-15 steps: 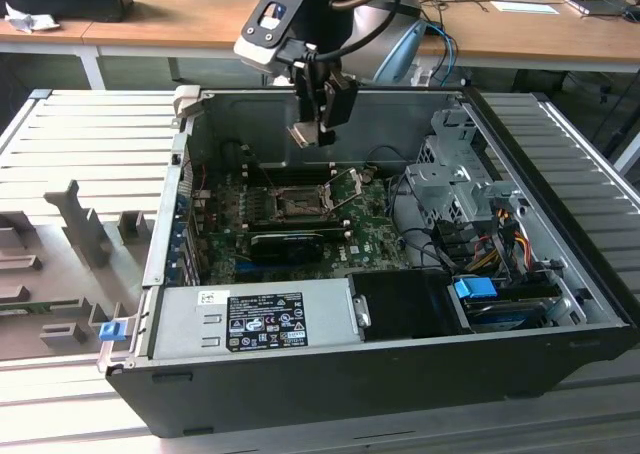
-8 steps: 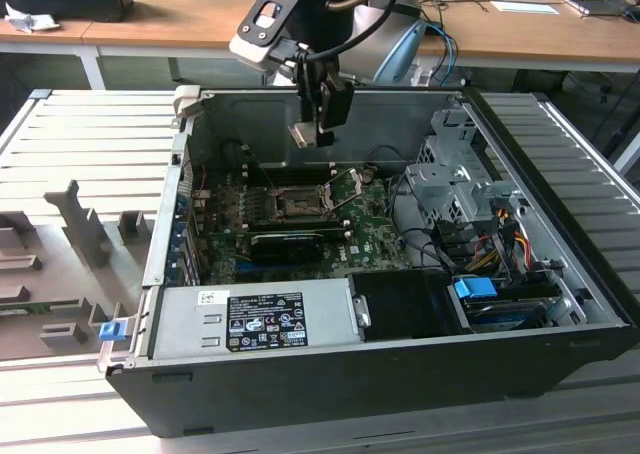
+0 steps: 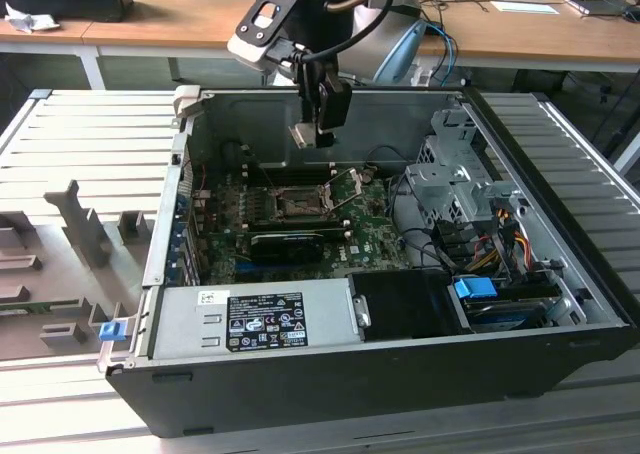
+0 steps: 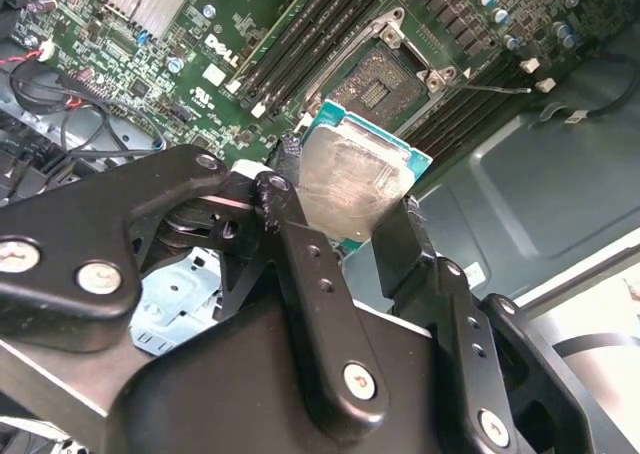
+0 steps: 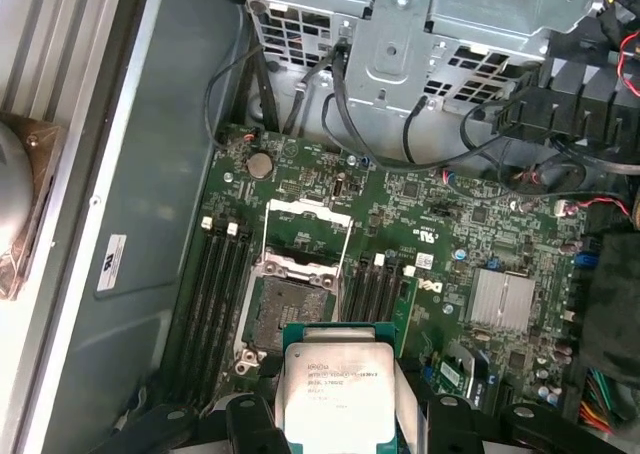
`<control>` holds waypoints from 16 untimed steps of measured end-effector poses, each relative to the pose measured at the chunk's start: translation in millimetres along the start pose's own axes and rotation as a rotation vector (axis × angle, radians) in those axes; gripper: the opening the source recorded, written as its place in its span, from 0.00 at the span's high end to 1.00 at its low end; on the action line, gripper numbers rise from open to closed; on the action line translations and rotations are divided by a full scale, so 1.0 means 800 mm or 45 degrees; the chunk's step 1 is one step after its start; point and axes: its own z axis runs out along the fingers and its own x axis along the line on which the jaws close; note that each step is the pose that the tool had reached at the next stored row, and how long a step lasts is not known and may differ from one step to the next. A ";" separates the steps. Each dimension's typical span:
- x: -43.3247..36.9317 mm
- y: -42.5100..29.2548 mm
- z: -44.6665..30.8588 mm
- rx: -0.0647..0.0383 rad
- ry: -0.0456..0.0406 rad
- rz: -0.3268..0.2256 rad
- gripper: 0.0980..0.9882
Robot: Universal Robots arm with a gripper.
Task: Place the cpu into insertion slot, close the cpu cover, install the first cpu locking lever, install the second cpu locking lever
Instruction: 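Place the cpu into insertion slot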
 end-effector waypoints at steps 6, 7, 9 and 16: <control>0.000 -0.0001 0.0015 0.000 -0.001 0.006 0.52; 0.000 -0.0002 0.0016 0.000 -0.001 0.012 0.52; 0.000 -0.0002 0.0017 0.000 -0.003 0.030 0.52; 0.000 -0.0002 0.0022 -0.001 -0.006 0.075 0.52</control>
